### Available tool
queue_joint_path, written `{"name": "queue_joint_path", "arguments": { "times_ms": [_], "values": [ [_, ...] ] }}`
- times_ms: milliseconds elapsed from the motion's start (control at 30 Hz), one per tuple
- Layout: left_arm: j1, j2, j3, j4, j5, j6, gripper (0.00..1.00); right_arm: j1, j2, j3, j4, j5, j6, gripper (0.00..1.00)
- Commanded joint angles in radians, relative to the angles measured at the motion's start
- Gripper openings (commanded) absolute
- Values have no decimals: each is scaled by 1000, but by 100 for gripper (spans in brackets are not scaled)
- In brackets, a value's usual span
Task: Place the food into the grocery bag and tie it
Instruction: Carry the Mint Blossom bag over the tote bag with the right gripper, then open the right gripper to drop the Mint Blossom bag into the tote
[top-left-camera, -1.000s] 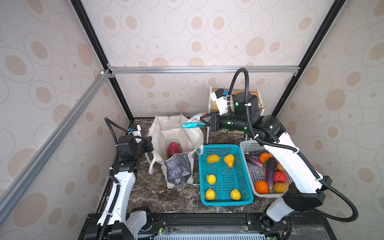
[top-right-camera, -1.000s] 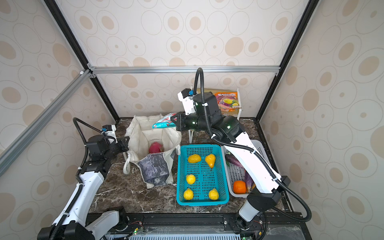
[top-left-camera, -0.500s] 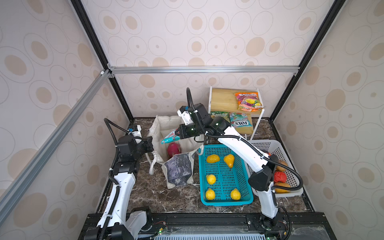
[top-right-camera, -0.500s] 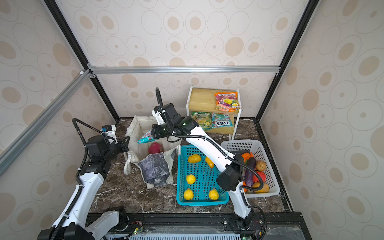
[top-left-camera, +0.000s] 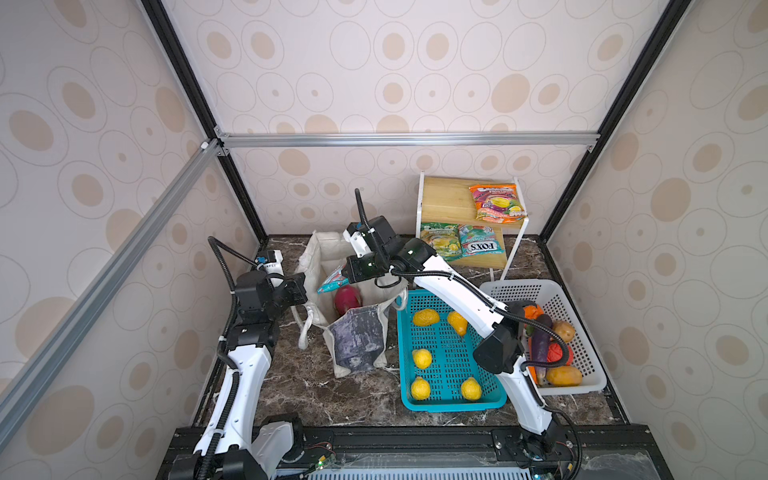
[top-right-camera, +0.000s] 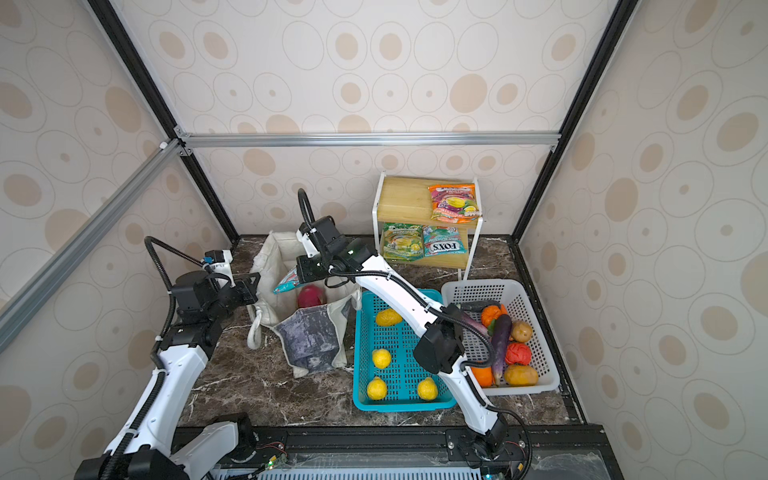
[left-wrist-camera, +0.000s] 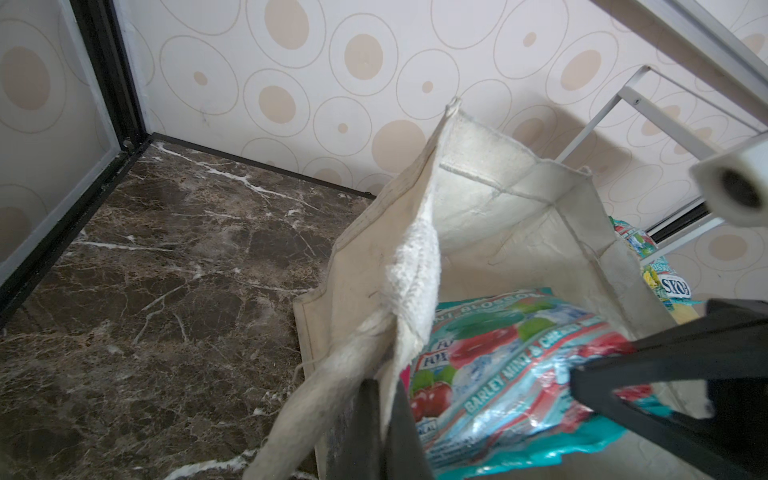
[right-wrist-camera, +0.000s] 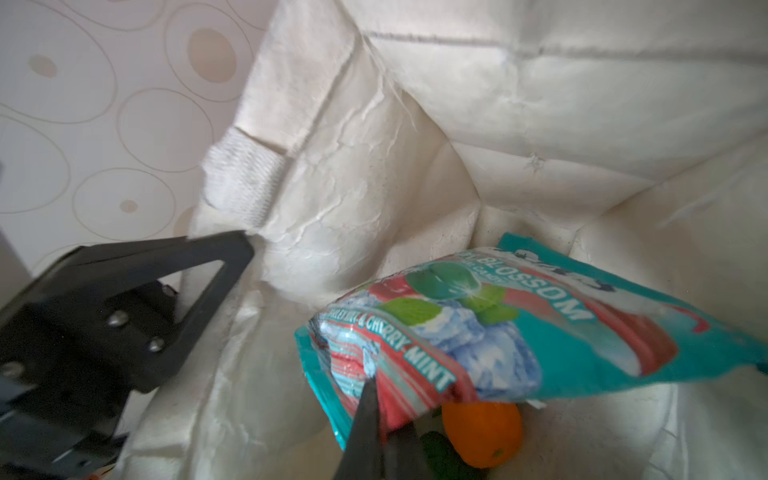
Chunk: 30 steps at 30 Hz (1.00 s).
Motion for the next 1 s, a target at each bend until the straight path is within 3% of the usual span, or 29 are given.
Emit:
{"name": "queue_joint_path", "arguments": {
  "times_ms": [0, 500, 600, 733, 967],
  "values": [
    [5, -9, 5, 52, 34, -8, 0, 4, 22, 38, 43, 5, -29, 0],
    [6, -13, 2, 54, 27, 7, 0, 3, 53, 1, 139, 130, -119, 0],
    [5, -9, 4, 50, 28, 5, 0, 5, 82, 27, 107, 191, -119, 0],
    [5, -3, 2, 56, 37, -2, 0, 12, 100, 9, 23, 369, -101, 0],
    [5, 1, 2, 54, 29, -2, 0, 12, 86, -78, -10, 374, -150, 1]
  ]
}}
